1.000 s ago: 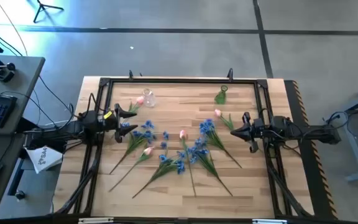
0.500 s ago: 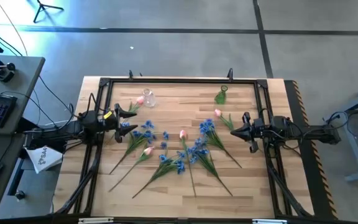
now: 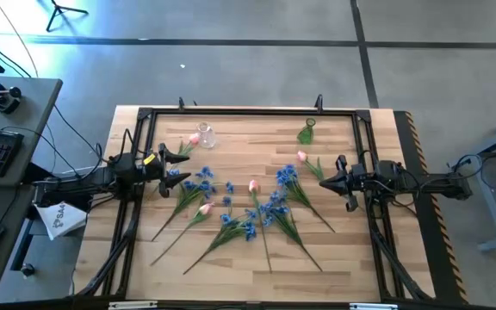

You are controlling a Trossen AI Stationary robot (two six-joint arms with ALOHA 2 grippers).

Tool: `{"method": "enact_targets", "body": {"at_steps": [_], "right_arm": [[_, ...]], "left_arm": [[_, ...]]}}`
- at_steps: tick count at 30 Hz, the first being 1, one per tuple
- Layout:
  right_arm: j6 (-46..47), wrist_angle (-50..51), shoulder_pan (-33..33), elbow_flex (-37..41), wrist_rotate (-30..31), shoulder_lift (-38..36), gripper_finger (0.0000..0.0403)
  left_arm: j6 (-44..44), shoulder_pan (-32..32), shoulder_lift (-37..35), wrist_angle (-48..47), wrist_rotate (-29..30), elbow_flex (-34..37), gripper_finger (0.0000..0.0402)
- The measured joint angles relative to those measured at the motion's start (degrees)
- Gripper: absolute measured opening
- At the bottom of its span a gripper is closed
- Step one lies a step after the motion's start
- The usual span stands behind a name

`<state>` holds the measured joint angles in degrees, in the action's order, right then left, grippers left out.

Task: Sort flowers into vase by color

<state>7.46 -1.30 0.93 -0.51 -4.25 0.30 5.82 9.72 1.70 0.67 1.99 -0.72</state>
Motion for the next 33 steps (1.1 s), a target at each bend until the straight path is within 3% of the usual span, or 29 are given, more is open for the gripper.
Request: {"method": "enact_targets", "body": {"at_steps": [12,17,19,23,25,28,30,33], "right_arm": [[0.00,0.02,-0.02,-0.02,0.02,0.00,0.0000],[4.78,-3.25,-0.02,0.00,3.91,0.02,0.0000],[12.32,-8.50,-0.06,-0.02,8.33,0.00,0.0000],[22.57,-18.47,-0.58,-0.01,23.90,-0.01,0.0000],[23.80,-20.58,-0.58,0.00,25.15,-0.02,0.0000],[20.78,-20.55,-0.57,-0.04,22.06,0.15,0.0000],[24.78,-18.85,-0.57,-0.83,22.60,0.89,0.0000],[29.07,-5.74,-0.57,-6.24,24.01,4.34,0.0000]], "left_arm": [[-0.01,0.00,0.01,0.02,0.01,-0.01,0.0273],[0.07,0.00,0.00,0.01,0.00,-0.01,0.0273],[0.02,0.00,0.00,0.02,-0.01,-0.01,0.0273],[0.09,0.01,0.02,0.04,0.00,0.00,0.0273],[0.11,0.00,0.00,0.38,-0.01,0.01,0.0273],[0.05,0.00,0.02,1.31,0.06,0.01,0.0273],[0.05,0.02,0.02,2.76,0.31,0.01,0.0273],[-0.95,0.00,0.00,5.11,2.65,0.01,0.0273]]}}
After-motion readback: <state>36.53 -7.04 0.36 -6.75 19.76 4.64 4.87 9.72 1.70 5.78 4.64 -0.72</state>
